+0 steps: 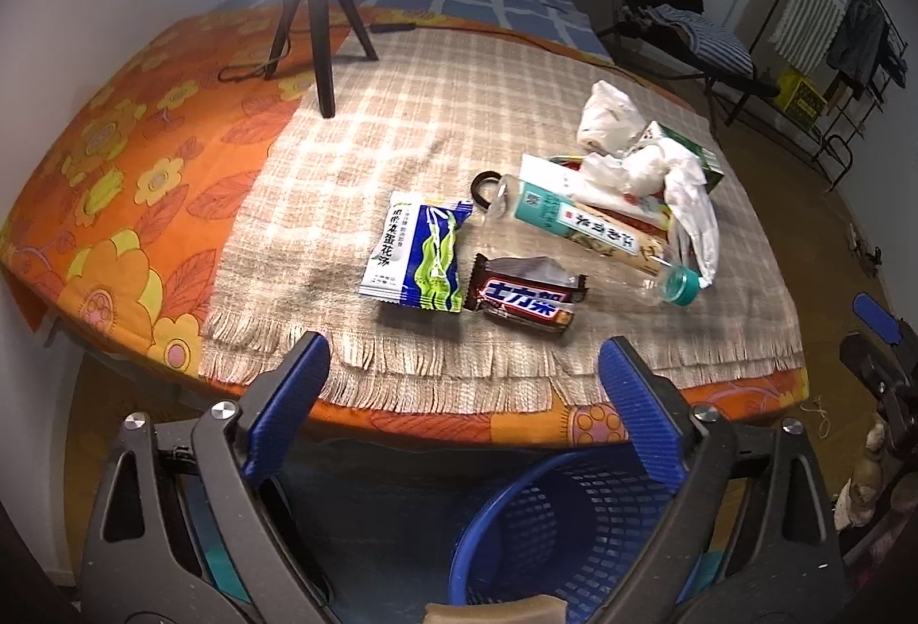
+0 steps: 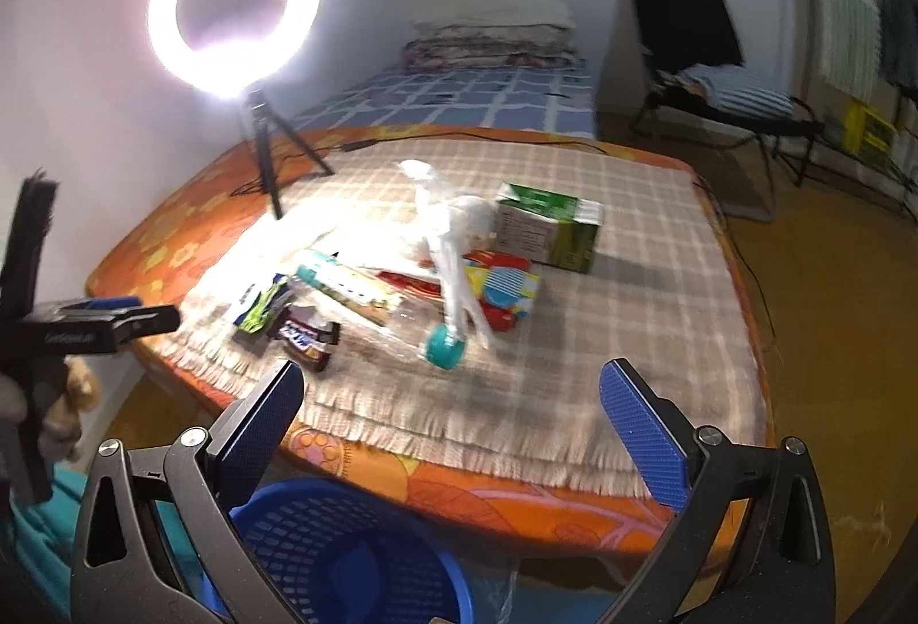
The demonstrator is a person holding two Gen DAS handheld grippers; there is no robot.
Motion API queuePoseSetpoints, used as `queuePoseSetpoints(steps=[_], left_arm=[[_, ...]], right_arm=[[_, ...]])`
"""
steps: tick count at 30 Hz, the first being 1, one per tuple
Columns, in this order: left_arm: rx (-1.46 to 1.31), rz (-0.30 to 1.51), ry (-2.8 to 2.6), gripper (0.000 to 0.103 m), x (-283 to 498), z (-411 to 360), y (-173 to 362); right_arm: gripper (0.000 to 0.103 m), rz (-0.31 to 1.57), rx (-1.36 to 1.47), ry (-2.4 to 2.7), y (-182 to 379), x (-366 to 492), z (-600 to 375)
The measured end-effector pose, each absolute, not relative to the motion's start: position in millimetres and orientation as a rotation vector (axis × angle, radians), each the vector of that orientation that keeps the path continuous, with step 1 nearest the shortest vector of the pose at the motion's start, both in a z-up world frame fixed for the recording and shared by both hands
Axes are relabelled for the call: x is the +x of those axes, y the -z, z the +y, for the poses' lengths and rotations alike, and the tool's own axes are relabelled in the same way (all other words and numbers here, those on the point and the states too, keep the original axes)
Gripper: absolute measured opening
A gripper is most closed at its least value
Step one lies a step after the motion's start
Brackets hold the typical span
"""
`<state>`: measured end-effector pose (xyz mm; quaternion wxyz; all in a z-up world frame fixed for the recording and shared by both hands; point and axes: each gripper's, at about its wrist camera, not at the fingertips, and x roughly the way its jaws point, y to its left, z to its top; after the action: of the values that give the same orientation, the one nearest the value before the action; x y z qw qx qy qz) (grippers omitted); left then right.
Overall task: Collect trash
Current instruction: 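Grasp the seaweed soup packet with the left tool while the right tool grasps the clear bottle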
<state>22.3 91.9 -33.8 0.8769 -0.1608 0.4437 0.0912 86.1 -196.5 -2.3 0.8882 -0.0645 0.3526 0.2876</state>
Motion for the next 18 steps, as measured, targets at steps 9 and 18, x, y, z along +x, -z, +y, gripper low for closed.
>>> queuePoseSetpoints(steps=[9, 18], left_arm=[[-0.329, 0.997, -0.163, 0.085, 60.3, 114.6, 58.7], [-0.363, 1.064, -0.167, 0.073, 97.7, 133.2, 89.9]], right_arm=[[0.088, 0.815, -0.251, -0.804, 12.1, 111.2, -149.2], [0.08, 0.875, -0.378, -0.889, 36.6, 141.2, -96.3]])
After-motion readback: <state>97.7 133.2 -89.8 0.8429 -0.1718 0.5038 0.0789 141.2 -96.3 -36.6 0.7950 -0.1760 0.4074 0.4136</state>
